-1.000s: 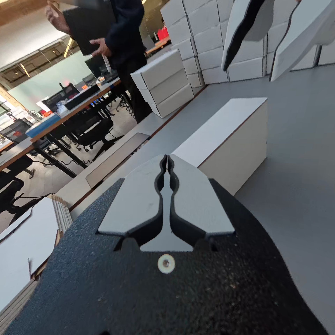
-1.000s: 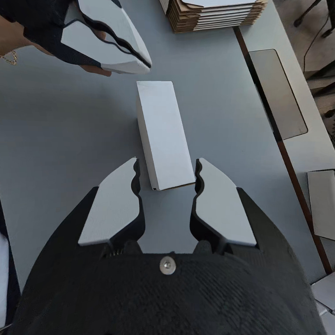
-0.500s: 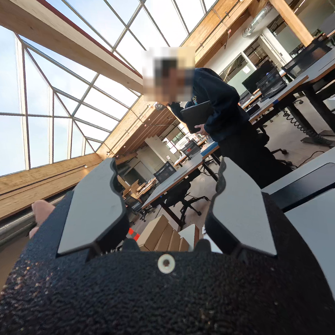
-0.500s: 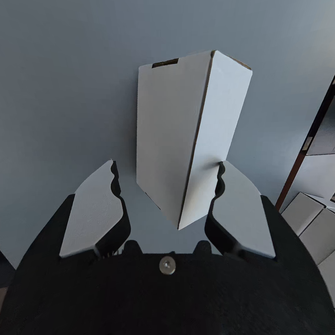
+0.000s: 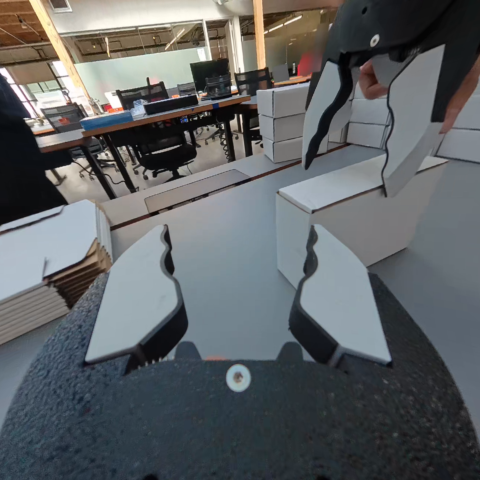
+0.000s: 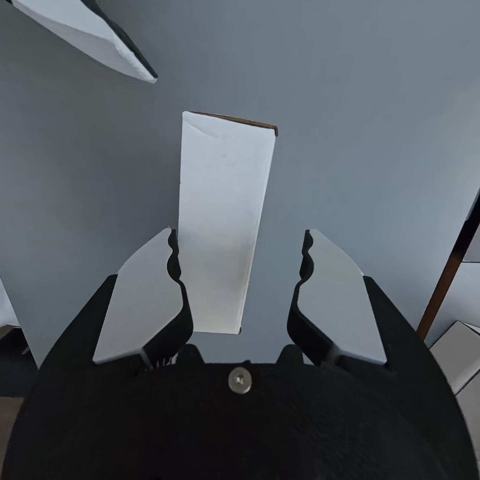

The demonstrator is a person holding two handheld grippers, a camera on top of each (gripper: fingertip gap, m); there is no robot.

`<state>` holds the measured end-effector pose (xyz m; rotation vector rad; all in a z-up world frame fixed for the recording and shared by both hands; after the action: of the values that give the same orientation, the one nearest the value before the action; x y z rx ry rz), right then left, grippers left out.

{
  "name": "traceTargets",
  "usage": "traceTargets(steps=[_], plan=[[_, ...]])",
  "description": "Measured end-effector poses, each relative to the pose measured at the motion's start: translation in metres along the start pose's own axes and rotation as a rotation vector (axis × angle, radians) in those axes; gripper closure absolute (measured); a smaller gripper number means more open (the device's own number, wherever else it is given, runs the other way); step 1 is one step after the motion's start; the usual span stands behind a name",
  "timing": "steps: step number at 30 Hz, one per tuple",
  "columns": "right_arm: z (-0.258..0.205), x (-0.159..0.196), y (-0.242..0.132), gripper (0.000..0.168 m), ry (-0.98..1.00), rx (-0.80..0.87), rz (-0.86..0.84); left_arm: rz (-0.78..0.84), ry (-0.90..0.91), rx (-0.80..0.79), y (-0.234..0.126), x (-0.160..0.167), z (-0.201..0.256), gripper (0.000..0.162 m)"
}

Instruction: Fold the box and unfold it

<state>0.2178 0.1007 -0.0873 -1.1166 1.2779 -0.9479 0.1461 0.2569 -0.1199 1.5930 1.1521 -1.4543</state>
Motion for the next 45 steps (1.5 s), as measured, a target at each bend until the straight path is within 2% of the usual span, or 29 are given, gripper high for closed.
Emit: traceTargets(steps=[1,3,5,7,11,13,15,17,19,21,24,28,30,33,37,42,45], plan=[[0.002,0.002,0.004,0.076,0.002,-0.009,-0.022,0.013,-0.029,0.03,0.003,0.001,0.006,0.065],[0.001,0.002,0.012,0.077,0.015,-0.029,-0.004,-0.054,0.052,0.075,0.007,0.003,0.013,0.066],[-0.006,0.002,0.018,0.093,-0.018,-0.075,0.005,-0.088,0.096,0.009,0.01,0.003,0.006,0.063],[-0.004,0.005,0.023,0.102,-0.035,-0.053,-0.046,-0.049,0.007,0.038,0.013,-0.001,0.008,0.066],[-0.003,0.005,0.019,0.103,-0.029,-0.075,-0.049,-0.004,-0.116,0.078,0.012,-0.002,0.008,0.074],[0.005,0.01,0.004,0.103,-0.078,-0.012,-0.042,0.034,-0.133,0.084,0.011,-0.002,0.008,0.083],[0.028,0.023,-0.033,0.104,-0.092,0.143,-0.035,0.038,-0.139,0.114,0.012,0.001,0.011,0.09],[0.072,0.048,-0.084,0.103,-0.061,0.444,-0.073,0.008,-0.068,0.15,0.011,0.007,0.017,0.089],[0.122,0.082,-0.138,0.103,0.005,0.767,-0.15,-0.007,-0.011,0.105,0.013,0.012,0.015,0.089],[0.164,0.112,-0.177,0.104,0.008,0.961,-0.19,0.022,-0.048,0.125,0.013,0.01,0.017,0.091],[0.215,0.149,-0.205,0.103,-0.052,1.147,-0.201,0.083,-0.088,0.134,0.01,0.006,0.016,0.094],[0.259,0.184,-0.187,0.104,-0.063,1.227,-0.163,0.093,-0.099,0.152,0.009,0.005,0.016,0.094],[0.269,0.188,-0.173,0.104,-0.141,1.257,-0.179,0.097,-0.088,0.151,0.008,0.005,0.016,0.094],[0.28,0.19,-0.156,0.103,-0.151,1.242,-0.159,0.12,-0.088,0.145,0.005,0.004,0.015,0.094],[0.287,0.208,-0.137,0.103,-0.171,1.215,-0.257,0.147,-0.115,0.143,0.001,0.004,0.011,0.094],[0.288,0.211,-0.131,0.102,-0.144,1.209,-0.271,0.174,-0.158,0.139,-0.004,0.003,0.005,0.094],[0.285,0.208,-0.131,0.101,-0.135,1.137,-0.245,0.157,-0.146,0.157,-0.003,0.004,0.008,0.093]])
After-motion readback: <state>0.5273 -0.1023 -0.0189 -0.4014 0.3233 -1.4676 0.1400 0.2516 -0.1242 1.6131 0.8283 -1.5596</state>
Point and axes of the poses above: each gripper's, where its closed fingertips meet, y out along the fingers, x out of its underside, z = x × y across the jaws, the point moved 6 cm from there along -y, back along the fingers, and after that the axes turned 4 degrees about -x, right-handed, at the moved point
